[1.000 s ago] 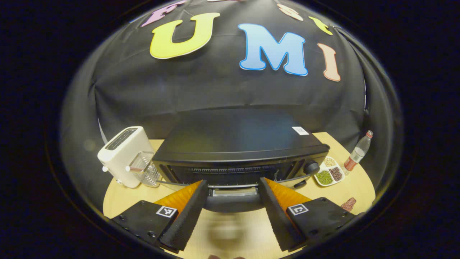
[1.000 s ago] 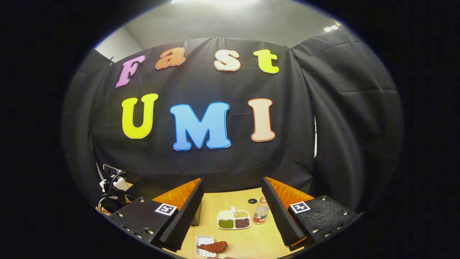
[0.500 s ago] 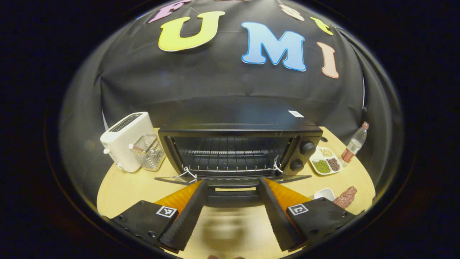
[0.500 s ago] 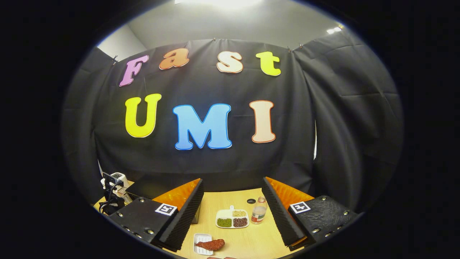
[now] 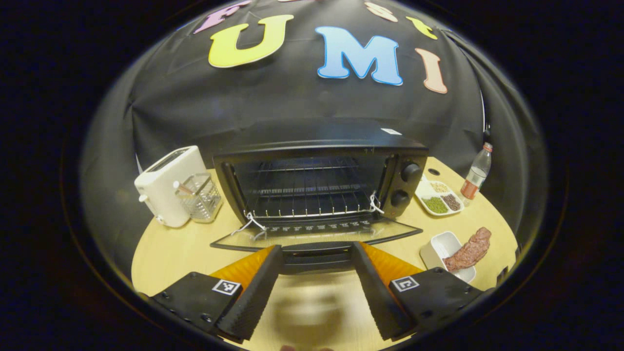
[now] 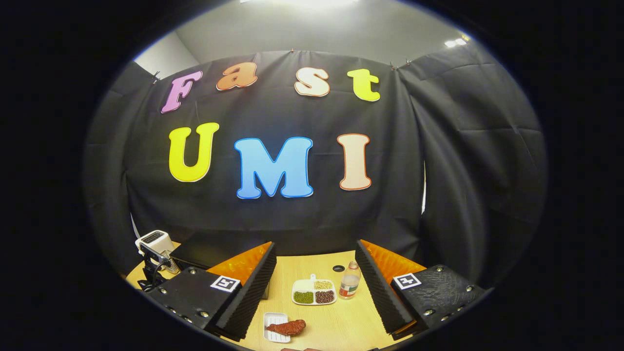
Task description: Open the electric oven with the left hand, put the food in, and close the electric oven.
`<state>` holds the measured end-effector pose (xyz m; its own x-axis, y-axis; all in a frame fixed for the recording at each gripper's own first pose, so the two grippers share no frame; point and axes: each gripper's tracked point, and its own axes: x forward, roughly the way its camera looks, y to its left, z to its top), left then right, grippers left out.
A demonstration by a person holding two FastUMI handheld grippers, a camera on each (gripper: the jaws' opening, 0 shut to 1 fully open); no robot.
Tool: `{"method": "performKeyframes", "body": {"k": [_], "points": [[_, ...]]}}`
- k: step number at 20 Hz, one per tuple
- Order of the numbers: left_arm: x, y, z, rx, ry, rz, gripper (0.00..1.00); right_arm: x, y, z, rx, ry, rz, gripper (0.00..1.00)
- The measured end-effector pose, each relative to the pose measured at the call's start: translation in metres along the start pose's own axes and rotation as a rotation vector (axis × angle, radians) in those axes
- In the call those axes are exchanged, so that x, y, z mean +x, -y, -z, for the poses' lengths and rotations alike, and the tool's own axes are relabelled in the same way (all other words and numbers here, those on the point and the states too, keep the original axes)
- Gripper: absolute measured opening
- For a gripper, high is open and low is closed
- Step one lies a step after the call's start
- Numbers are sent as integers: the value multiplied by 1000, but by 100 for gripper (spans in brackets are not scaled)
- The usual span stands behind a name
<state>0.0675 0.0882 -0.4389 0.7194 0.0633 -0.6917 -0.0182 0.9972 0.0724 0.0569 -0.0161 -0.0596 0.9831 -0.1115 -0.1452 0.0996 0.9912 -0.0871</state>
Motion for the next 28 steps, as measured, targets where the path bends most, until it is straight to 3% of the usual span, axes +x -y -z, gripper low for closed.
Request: {"method": "performKeyframes", "body": {"k": [5,8,10,15,20,25,27,28], "points": [[5,-4,45,13,-89,14,100,-8,-22,6,7,-18,-1,98],[-4,-7,24,-30,-33,44,97,-14,-25,13,-6,-28,14,98],[-20,-16,-10,-46,39,41,100,-16,-27,22,-2,-47,20,98],[-79,-32,-116,-97,265,16,96,-9,-26,52,41,-120,-8,99],[-162,-39,-218,-123,500,-16,97,16,-13,89,94,-219,-84,99],[-240,-34,-288,-138,653,-39,100,41,-2,150,131,-334,-157,99],[-259,-32,-302,-131,685,-53,91,48,0,179,166,-391,-185,99],[-266,-30,-305,-123,694,-62,95,51,-1,197,187,-431,-202,99]]}}
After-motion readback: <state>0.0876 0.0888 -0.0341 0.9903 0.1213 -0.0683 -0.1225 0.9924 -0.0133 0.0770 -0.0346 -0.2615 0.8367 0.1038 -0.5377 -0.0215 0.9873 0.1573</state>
